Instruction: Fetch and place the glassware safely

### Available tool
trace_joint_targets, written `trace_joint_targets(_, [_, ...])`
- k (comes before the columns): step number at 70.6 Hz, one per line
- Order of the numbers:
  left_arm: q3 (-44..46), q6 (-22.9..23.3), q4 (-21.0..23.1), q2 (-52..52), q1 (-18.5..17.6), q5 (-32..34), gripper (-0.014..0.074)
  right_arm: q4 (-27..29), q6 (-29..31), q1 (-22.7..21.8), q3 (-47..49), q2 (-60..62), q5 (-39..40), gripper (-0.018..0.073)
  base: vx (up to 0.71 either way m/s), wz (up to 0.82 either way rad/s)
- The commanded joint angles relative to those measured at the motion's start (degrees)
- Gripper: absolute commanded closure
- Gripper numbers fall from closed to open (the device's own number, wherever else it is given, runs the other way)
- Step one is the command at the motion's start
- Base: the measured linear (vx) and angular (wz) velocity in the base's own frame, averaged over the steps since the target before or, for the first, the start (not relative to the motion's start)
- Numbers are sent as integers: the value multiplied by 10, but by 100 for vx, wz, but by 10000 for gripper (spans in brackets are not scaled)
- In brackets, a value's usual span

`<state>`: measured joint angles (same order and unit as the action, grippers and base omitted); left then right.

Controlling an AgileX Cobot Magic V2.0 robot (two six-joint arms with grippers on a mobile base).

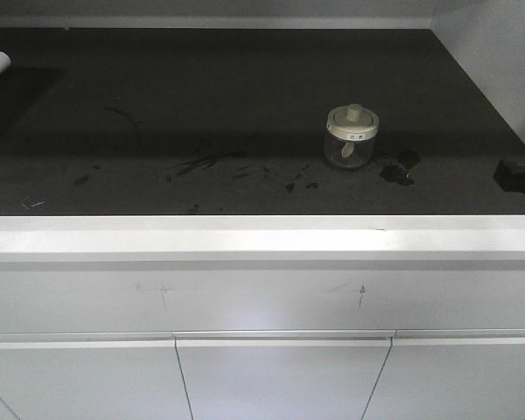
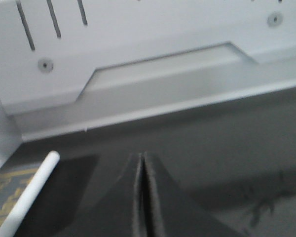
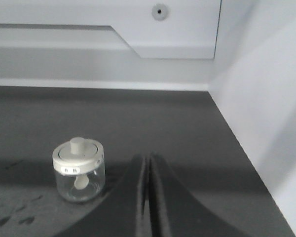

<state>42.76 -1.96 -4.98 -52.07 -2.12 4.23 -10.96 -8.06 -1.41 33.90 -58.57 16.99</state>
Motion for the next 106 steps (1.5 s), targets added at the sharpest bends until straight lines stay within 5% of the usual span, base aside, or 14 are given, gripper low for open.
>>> trace_joint_targets(1, [1,1,2,36,0,-7,603,-4,-7,-3,16,22,13,560,0,0])
trace_joint_targets(50, [-319,2,42,321,0,-31,603,-28,-9,57,16,23,9,560,0,0])
trace_joint_targets(88, [-334,2,50,329,1,-6,603,-28,-8,57,16,23,12,560,0,0])
trace_joint_targets(106, [-334,2,50,329,1,-6,603,-28,-8,57,17,-18,72,558,0,0])
